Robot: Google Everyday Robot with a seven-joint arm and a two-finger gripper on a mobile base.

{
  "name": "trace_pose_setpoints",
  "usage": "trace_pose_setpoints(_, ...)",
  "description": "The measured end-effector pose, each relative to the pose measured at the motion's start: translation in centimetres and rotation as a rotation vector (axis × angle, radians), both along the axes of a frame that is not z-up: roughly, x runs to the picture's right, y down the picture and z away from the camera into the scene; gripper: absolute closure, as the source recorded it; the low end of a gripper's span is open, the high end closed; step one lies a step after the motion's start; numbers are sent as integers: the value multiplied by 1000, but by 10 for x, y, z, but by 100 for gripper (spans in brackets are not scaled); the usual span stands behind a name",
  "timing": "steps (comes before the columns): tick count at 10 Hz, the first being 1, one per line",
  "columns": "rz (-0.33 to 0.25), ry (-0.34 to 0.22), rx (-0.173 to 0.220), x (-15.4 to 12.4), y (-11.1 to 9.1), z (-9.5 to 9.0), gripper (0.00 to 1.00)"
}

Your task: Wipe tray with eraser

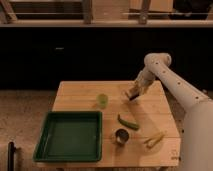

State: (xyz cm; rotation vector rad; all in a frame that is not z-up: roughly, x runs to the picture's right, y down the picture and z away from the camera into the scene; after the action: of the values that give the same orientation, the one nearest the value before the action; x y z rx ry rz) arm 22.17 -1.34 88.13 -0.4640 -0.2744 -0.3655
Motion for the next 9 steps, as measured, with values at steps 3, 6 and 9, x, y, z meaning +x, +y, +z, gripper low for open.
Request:
trace_pose_setpoints(3,-23,-1,15,-13,-18,-22,100)
trace_pose_setpoints(6,-51,-6,22,-15,-10,-39,100)
trace_pose_setpoints(9,-73,-4,30,-40,-23,-58,100)
